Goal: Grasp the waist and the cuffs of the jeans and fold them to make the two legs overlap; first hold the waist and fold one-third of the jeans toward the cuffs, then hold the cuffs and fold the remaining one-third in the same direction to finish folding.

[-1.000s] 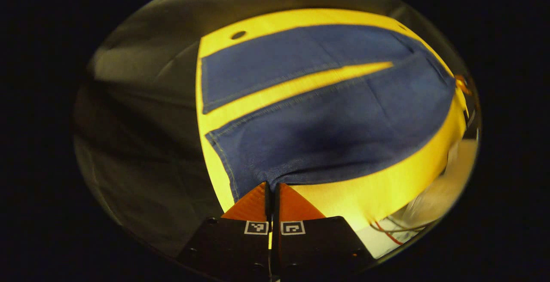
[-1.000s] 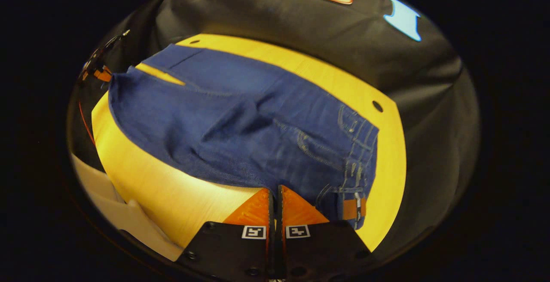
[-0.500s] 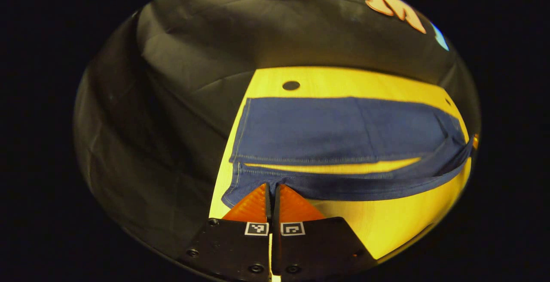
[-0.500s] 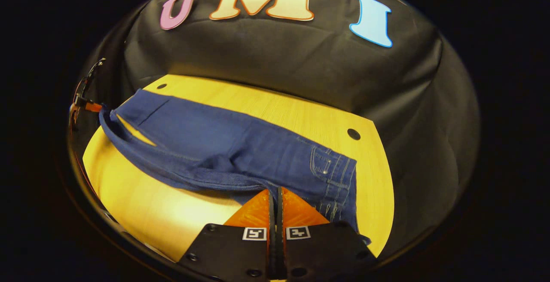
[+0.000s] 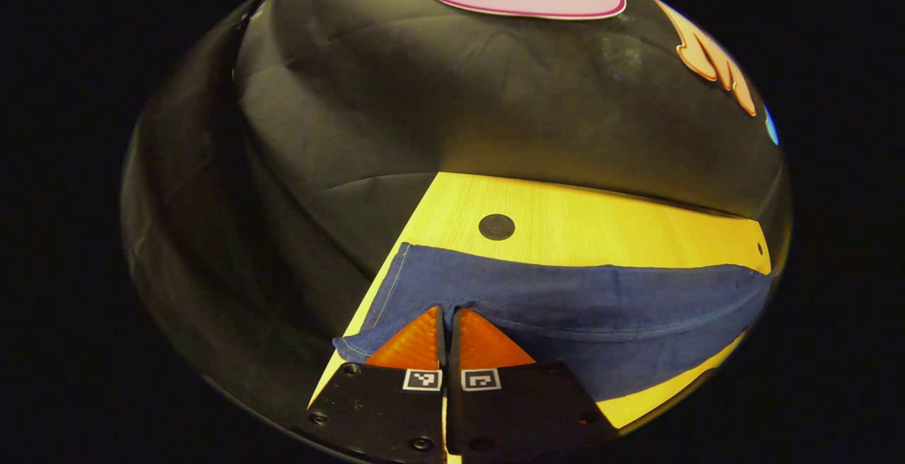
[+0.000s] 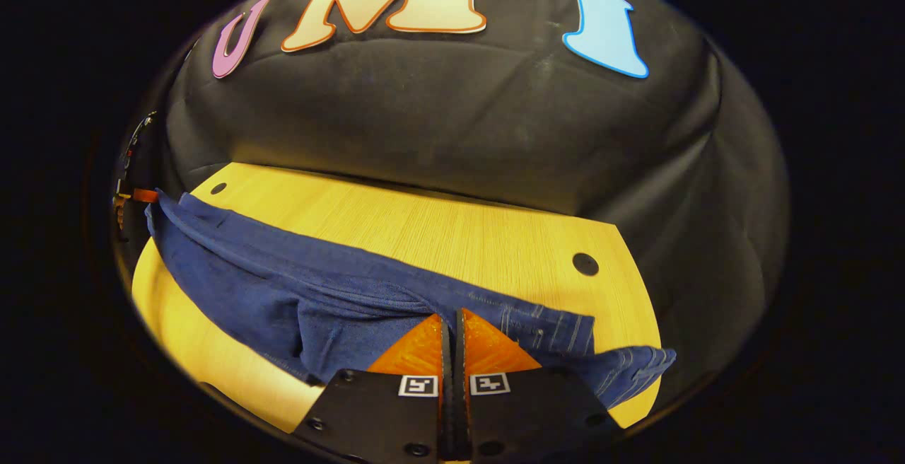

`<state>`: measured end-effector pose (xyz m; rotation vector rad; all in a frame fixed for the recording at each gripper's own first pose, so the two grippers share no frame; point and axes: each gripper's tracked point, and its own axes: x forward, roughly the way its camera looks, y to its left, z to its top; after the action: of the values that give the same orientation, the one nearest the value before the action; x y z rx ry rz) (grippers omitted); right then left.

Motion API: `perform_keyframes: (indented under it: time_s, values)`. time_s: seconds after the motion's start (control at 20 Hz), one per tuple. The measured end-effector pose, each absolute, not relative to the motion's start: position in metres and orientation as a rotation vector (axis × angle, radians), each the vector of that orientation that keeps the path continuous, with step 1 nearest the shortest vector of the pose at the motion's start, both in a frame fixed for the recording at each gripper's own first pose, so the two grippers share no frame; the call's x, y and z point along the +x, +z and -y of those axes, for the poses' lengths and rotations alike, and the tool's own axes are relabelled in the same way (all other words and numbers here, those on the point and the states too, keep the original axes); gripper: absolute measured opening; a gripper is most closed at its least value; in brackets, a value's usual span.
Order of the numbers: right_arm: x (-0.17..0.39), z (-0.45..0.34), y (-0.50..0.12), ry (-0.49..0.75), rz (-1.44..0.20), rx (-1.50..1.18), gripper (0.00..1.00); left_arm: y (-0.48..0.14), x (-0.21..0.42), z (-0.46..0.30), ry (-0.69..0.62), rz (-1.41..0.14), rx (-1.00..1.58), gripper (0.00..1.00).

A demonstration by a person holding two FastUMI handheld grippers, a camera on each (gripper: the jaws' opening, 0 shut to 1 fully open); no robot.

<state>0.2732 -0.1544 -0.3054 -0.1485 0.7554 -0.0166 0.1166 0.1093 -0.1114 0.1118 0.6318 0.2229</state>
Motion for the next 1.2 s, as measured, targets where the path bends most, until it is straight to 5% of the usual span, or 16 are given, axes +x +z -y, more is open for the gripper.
perform_keyframes:
  time_s: [0.5,0.65,0.7,0.8,0.9,1.2]
  values:
    - [0.302,0.161,-0.385,-0.025,-0.873,-0.056,0.03,-0.109,0.115,-0.108,0.225,-0.675,0.174,0.01]
    - [0.306,0.164,-0.379,-0.049,-0.876,0.04,0.13,-0.098,0.114,-0.116,0.281,-0.625,0.167,0.74]
    - [0.311,0.162,-0.372,-0.048,-0.856,0.074,0.42,-0.088,0.119,-0.123,0.316,-0.589,0.157,0.99]
    - [0.326,0.176,-0.354,-0.096,-0.772,0.116,1.0,-0.072,0.118,-0.127,0.368,-0.515,0.098,0.95]
    - [0.328,0.196,-0.334,-0.141,-0.714,0.128,0.94,-0.052,0.115,-0.127,0.373,-0.442,0.003,0.95]
    - [0.272,0.244,-0.301,-0.233,-0.688,0.07,0.99,-0.04,0.097,-0.117,0.34,-0.394,-0.155,0.95]
